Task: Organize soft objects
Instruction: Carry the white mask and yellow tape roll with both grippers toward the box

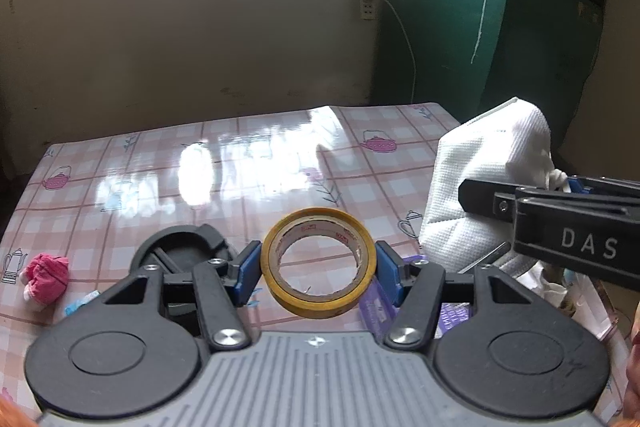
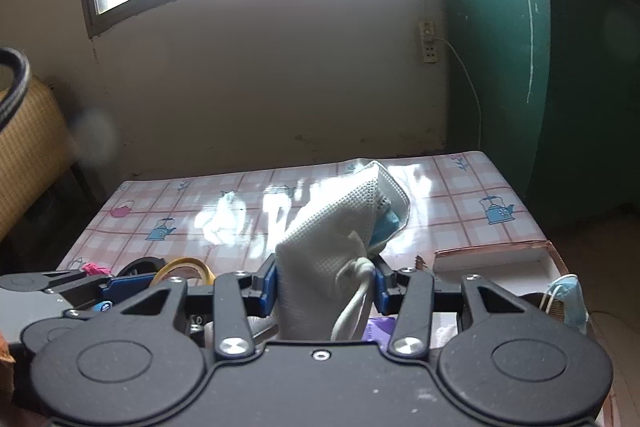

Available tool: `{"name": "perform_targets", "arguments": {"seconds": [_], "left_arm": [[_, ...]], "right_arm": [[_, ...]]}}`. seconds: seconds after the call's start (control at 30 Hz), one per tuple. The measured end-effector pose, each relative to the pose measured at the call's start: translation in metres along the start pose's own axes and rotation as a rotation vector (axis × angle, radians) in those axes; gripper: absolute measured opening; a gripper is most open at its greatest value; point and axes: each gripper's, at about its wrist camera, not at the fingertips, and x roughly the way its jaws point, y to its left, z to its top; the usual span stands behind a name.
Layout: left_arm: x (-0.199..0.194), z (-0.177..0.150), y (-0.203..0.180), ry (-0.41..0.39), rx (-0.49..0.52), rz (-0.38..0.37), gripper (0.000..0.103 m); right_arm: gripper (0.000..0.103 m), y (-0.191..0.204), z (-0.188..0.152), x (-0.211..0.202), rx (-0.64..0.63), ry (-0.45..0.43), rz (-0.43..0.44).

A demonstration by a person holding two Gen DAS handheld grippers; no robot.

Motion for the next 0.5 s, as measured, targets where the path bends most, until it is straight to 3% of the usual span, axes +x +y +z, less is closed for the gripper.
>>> {"name": "perform_targets", "arguments": {"seconds": [0.5], "left_arm": [[0.006, -0.003, -0.028, 0.003, 0.035, -0.043, 0.061]], "right_arm": [[0.055, -0.029, -0.003, -0.012, 0.026, -0.007, -0.04]]}}
